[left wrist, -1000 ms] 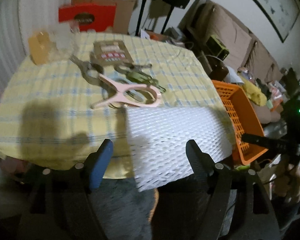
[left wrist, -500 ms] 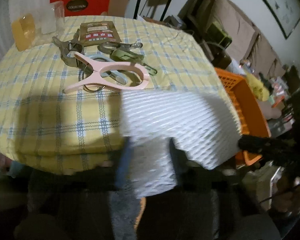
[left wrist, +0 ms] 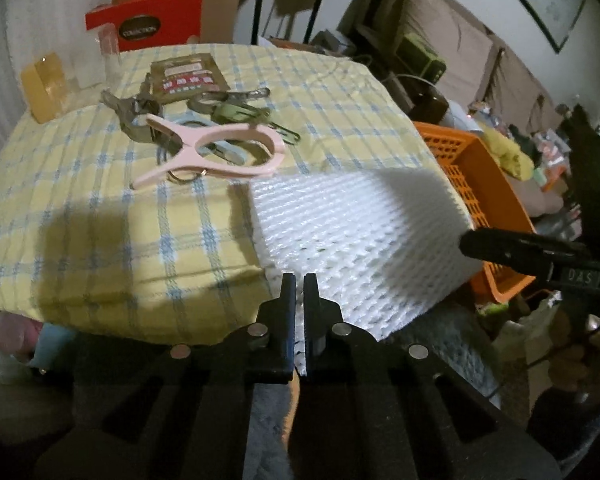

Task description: Organize objects

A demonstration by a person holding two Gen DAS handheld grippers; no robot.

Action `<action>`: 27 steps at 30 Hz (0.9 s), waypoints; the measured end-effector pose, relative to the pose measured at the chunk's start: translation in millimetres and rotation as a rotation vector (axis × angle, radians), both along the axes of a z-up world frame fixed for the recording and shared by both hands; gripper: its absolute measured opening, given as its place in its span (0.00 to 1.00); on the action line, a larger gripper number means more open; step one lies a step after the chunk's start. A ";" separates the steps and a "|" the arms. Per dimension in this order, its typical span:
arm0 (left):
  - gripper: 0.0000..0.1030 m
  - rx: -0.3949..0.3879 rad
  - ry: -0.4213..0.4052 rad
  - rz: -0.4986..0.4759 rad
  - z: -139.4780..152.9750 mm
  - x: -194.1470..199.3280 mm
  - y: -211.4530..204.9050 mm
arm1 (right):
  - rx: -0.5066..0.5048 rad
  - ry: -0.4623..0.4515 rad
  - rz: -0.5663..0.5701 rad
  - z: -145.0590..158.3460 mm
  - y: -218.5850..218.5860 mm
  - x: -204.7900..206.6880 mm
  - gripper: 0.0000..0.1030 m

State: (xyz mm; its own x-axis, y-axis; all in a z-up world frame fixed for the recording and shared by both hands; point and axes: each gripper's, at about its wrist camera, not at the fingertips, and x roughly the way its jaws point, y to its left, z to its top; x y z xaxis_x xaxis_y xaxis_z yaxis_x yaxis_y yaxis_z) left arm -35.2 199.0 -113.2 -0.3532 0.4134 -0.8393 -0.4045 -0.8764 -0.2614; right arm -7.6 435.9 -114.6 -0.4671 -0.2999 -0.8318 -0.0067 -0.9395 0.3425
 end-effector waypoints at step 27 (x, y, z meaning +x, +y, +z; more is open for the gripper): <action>0.03 -0.002 -0.013 0.021 -6.9 -1.4 0.0 | 0.115 0.023 0.028 -21.2 -31.0 -9.0 0.80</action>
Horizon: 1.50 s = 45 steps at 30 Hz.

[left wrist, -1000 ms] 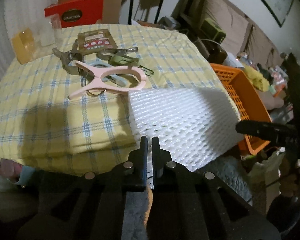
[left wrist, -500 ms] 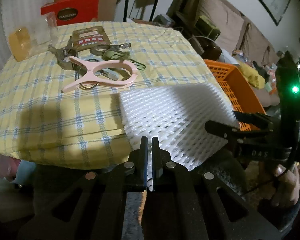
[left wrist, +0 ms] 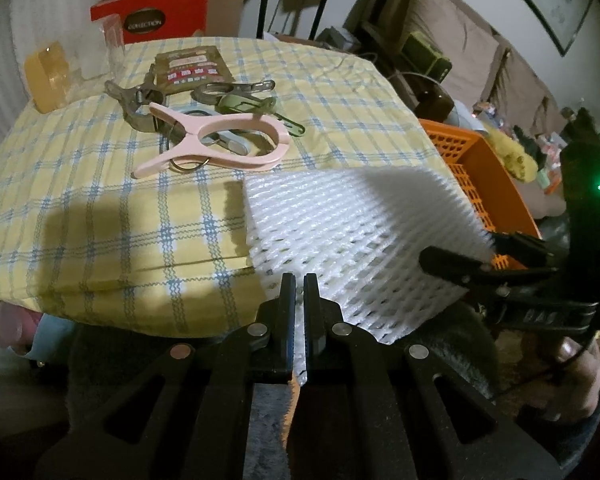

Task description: Organize objects

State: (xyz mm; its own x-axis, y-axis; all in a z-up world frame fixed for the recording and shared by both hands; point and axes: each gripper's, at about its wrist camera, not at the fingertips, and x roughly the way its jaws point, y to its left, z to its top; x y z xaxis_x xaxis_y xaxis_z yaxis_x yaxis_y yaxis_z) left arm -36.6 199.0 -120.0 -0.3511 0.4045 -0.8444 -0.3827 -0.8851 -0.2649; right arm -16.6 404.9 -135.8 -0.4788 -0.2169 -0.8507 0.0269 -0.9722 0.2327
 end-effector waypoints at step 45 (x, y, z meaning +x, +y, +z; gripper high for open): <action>0.19 0.047 -0.010 0.095 -3.1 -6.5 -30.6 | -0.037 0.027 0.053 7.5 1.7 1.9 0.49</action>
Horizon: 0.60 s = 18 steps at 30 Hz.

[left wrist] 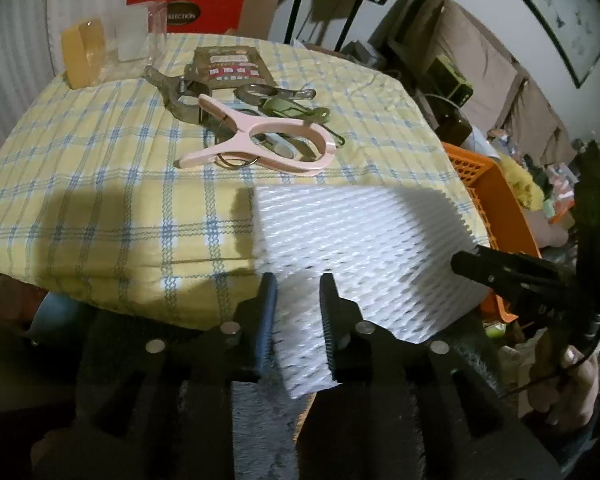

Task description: Organize objects

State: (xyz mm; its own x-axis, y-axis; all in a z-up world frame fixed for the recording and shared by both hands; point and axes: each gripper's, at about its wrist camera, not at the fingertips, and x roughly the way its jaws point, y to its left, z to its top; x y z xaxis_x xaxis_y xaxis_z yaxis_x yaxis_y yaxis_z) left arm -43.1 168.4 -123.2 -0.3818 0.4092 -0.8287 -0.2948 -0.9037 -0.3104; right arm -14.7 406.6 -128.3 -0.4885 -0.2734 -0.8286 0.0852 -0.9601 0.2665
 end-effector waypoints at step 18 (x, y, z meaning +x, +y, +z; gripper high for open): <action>0.19 0.173 -0.040 -0.049 3.4 4.2 7.0 | -0.012 0.032 0.039 10.3 -5.5 5.2 0.50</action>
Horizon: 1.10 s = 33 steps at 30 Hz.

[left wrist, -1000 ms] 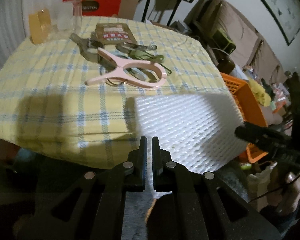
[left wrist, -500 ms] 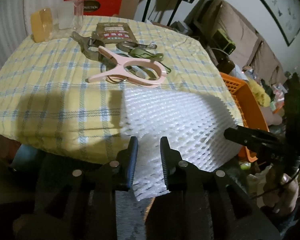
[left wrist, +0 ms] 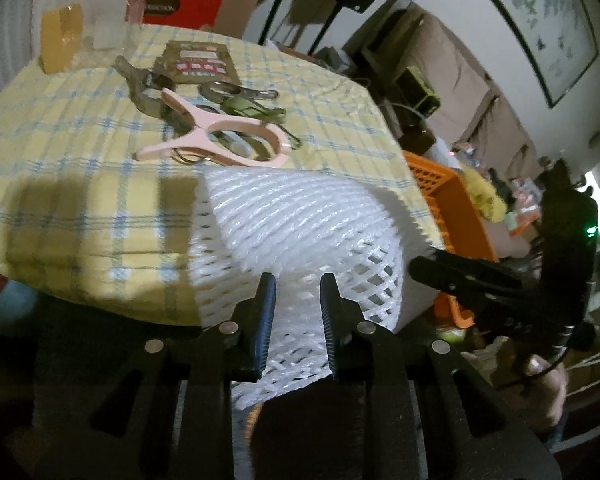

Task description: Organize objects

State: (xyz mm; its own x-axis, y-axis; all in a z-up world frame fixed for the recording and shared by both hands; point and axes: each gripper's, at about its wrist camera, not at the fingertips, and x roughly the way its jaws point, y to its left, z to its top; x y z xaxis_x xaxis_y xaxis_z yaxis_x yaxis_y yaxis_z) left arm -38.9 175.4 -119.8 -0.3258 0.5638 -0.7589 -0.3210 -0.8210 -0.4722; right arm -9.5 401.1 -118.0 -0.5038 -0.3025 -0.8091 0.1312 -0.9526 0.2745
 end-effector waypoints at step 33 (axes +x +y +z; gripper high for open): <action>0.19 0.012 0.000 -0.047 0.0 7.3 12.2 | -0.042 0.066 0.084 15.0 -13.8 9.1 0.57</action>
State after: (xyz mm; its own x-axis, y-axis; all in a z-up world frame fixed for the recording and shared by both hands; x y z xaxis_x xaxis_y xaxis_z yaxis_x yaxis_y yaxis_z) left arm -31.5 187.6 -119.8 -0.2988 0.5879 -0.7518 -0.3592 -0.7991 -0.4821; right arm -0.3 387.3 -103.0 -0.5270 -0.3787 -0.7608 0.2289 -0.9254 0.3021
